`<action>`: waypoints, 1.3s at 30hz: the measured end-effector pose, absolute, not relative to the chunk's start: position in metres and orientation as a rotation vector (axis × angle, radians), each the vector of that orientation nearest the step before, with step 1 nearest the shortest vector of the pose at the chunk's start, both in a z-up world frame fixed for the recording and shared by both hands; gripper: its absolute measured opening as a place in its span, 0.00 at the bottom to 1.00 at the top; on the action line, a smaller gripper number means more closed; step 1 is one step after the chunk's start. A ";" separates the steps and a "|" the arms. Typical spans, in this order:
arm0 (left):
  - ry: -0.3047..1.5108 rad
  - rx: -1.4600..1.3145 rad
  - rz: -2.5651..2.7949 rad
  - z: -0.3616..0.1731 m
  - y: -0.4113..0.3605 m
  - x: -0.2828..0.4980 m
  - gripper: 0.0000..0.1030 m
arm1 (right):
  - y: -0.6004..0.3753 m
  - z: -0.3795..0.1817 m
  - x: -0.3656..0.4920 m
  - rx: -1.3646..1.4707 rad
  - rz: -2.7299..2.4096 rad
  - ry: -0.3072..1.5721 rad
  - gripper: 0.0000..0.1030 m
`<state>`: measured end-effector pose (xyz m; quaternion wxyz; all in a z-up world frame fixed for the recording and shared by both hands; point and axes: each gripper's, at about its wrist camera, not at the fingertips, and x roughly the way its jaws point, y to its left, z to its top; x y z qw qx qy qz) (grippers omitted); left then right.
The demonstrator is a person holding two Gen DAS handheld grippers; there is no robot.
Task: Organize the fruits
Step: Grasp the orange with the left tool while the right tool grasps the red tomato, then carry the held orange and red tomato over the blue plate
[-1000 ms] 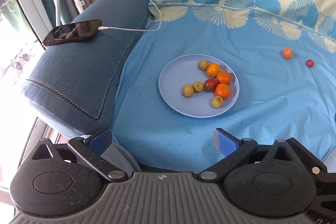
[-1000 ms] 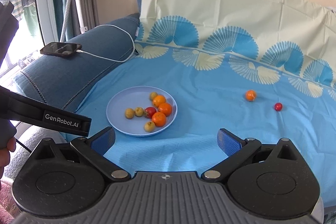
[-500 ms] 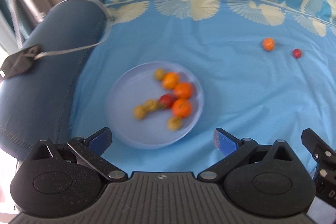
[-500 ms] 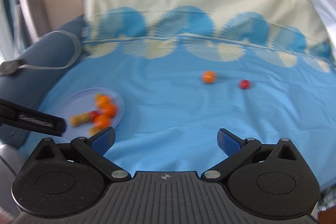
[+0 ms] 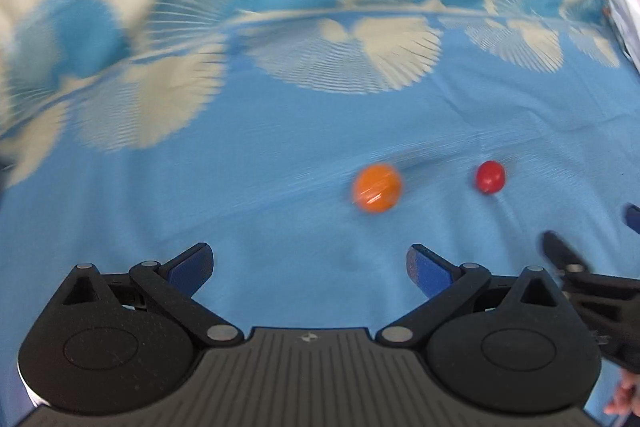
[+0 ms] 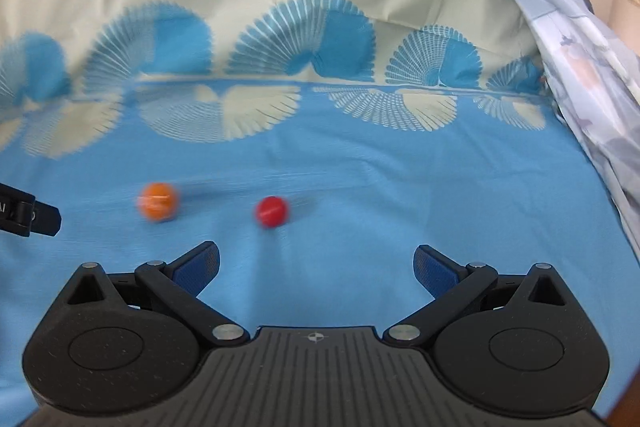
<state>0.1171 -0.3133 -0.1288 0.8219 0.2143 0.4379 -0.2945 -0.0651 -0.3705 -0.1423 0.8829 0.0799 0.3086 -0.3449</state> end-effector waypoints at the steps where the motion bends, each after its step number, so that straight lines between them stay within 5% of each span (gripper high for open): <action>1: 0.940 0.468 -0.644 -0.138 -0.326 0.123 1.00 | -0.384 -0.152 -0.054 0.155 -0.709 0.660 0.99; 15: 0.982 0.476 -0.657 -0.193 -0.367 0.164 0.97 | -0.431 -0.215 0.019 0.108 -0.577 0.629 0.99; 17: 0.966 0.442 -0.659 -0.184 -0.363 0.159 0.71 | -0.424 -0.212 0.015 0.085 -0.545 0.605 0.76; 18: 0.961 0.435 -0.684 -0.179 -0.361 0.155 0.39 | -0.419 -0.210 0.015 0.072 -0.534 0.612 0.43; 19: 0.966 0.438 -0.694 -0.174 -0.361 0.151 0.40 | -0.419 -0.210 0.015 0.072 -0.534 0.612 0.31; 26: 0.946 0.380 -0.692 -0.127 -0.324 0.123 0.40 | -0.403 -0.185 0.000 0.129 -0.601 0.628 0.31; 39: 0.863 0.303 -0.578 -0.005 -0.158 0.020 0.40 | -0.280 -0.056 -0.106 0.170 -0.487 0.459 0.31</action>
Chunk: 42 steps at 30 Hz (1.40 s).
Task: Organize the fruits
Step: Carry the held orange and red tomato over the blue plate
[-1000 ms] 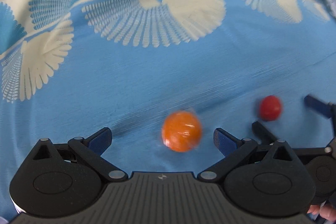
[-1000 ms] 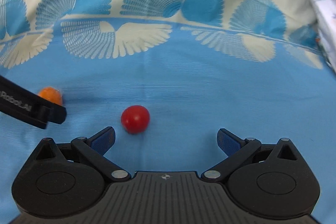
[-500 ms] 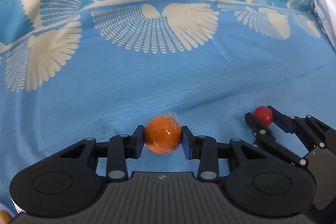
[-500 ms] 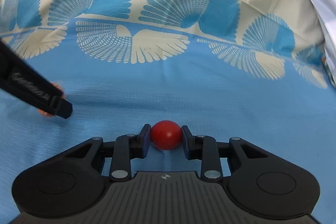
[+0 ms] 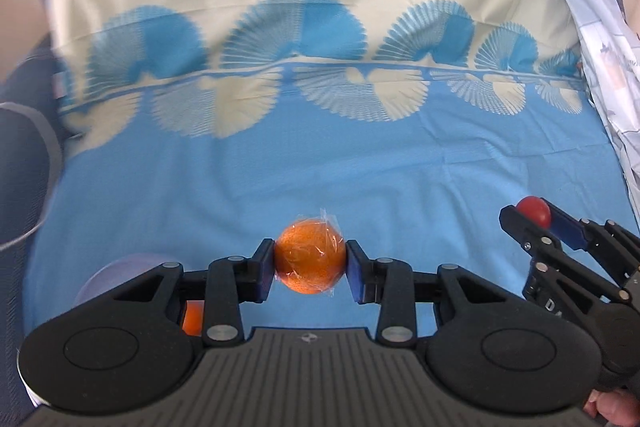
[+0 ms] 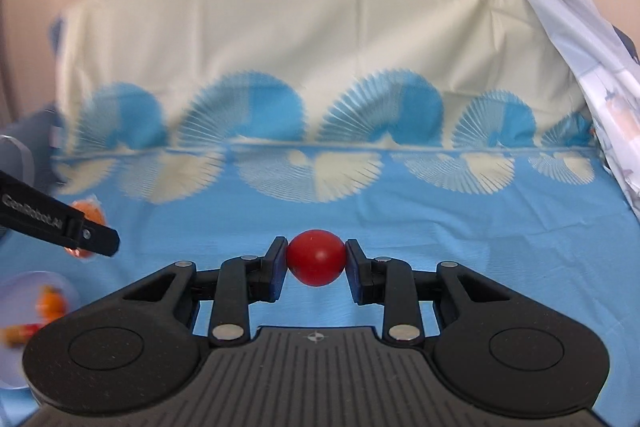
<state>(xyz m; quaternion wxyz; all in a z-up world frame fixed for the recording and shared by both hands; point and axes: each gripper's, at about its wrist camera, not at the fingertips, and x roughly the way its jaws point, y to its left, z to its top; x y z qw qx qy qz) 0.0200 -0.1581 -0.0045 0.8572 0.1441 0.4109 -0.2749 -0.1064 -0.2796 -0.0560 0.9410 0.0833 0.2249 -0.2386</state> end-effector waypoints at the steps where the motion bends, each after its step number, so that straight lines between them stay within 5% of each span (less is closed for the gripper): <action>1: 0.866 0.300 -0.564 0.001 -0.143 0.012 0.40 | -0.265 -0.048 -0.114 0.167 -0.460 0.450 0.31; 19: 0.876 0.187 -0.402 0.028 0.059 -0.106 0.40 | -0.059 -0.009 -0.214 0.086 -0.138 0.524 0.31; 42: 0.877 0.126 -0.372 0.034 0.091 -0.123 0.40 | -0.025 -0.002 -0.233 -0.002 -0.114 0.510 0.31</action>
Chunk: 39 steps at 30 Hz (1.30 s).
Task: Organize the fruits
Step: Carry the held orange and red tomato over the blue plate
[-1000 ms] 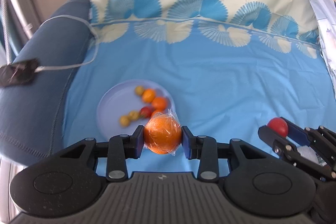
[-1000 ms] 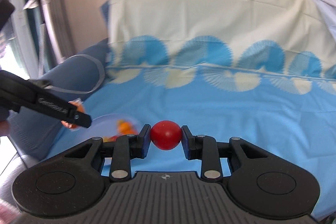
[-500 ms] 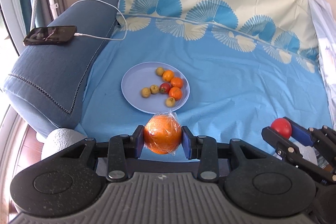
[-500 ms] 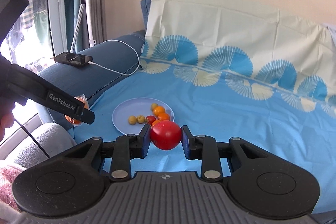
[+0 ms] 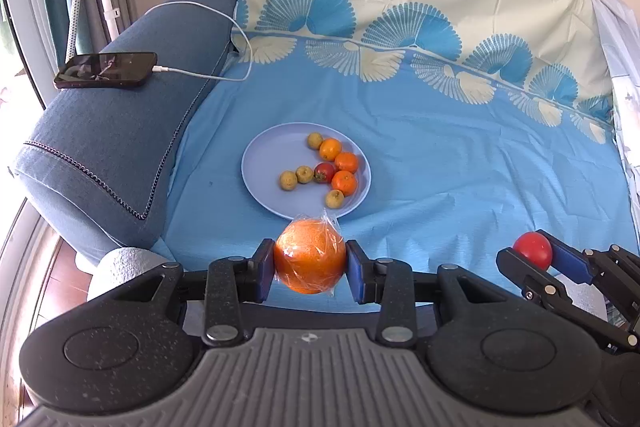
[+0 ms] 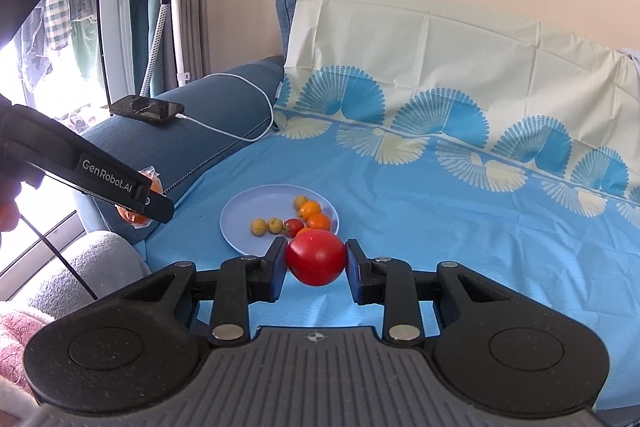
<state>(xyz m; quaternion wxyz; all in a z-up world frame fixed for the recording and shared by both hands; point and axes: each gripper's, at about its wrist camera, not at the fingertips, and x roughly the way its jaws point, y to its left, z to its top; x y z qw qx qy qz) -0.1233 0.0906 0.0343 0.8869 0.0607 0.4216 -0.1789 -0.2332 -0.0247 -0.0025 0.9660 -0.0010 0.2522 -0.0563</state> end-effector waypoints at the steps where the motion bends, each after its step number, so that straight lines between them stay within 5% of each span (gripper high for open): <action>1: 0.877 0.128 -0.373 0.034 0.090 -0.123 0.40 | -0.025 -0.003 -0.232 0.000 -0.115 0.512 0.31; 39: 1.016 0.093 -0.256 -0.012 0.095 0.000 0.40 | -0.037 -0.037 -0.126 0.020 -0.073 0.655 0.31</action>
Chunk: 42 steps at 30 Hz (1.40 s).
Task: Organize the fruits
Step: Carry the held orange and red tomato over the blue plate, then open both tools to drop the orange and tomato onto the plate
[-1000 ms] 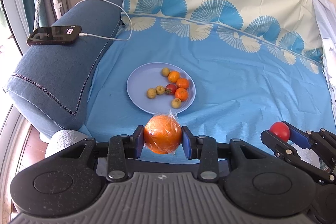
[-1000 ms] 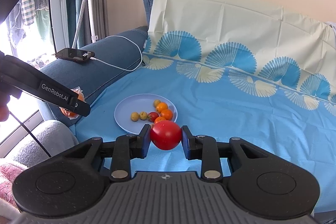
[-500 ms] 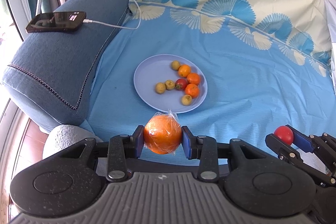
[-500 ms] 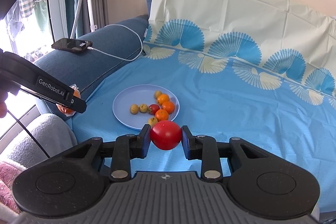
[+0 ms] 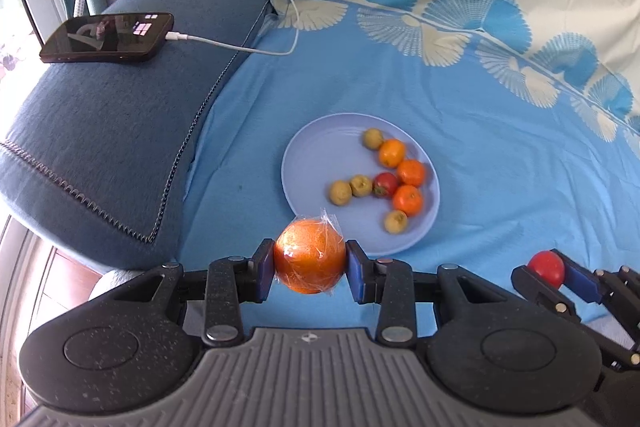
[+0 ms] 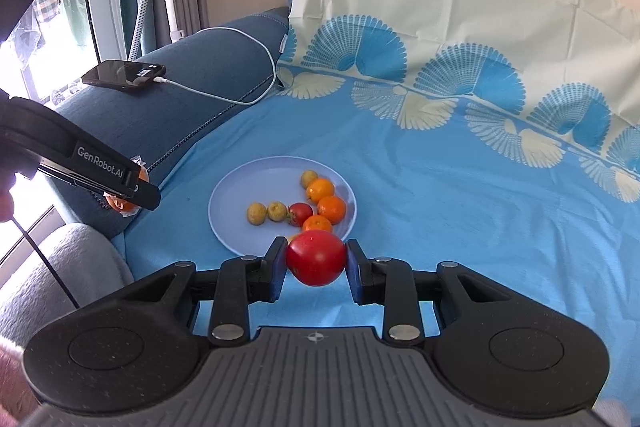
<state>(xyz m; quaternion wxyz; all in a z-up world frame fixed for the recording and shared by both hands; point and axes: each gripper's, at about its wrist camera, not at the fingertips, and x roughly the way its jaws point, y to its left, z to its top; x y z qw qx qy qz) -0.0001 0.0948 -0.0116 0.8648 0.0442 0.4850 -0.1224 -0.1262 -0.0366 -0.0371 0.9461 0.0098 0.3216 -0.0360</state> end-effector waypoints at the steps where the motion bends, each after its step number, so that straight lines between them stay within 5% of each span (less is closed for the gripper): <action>1: 1.018 0.095 -0.253 -0.013 0.094 0.006 0.40 | -0.037 -0.039 -0.120 0.021 -0.072 0.659 0.31; 36: 1.094 0.196 -0.311 -0.119 0.032 0.166 0.40 | -0.055 -0.133 0.072 -0.017 0.028 0.767 0.31; 38: 1.084 0.206 -0.333 -0.119 0.033 0.166 0.47 | -0.055 -0.135 0.076 -0.032 0.038 0.767 0.32; 39: 1.076 0.214 -0.352 -0.116 0.034 0.164 0.71 | -0.054 -0.137 0.078 -0.039 0.048 0.769 0.32; 40: 1.050 0.218 -0.355 -0.110 0.037 0.161 0.94 | -0.054 -0.137 0.079 -0.044 0.058 0.772 0.39; 42: 0.956 0.197 -0.330 -0.095 0.046 0.146 1.00 | -0.055 -0.131 0.073 -0.039 0.059 0.764 0.63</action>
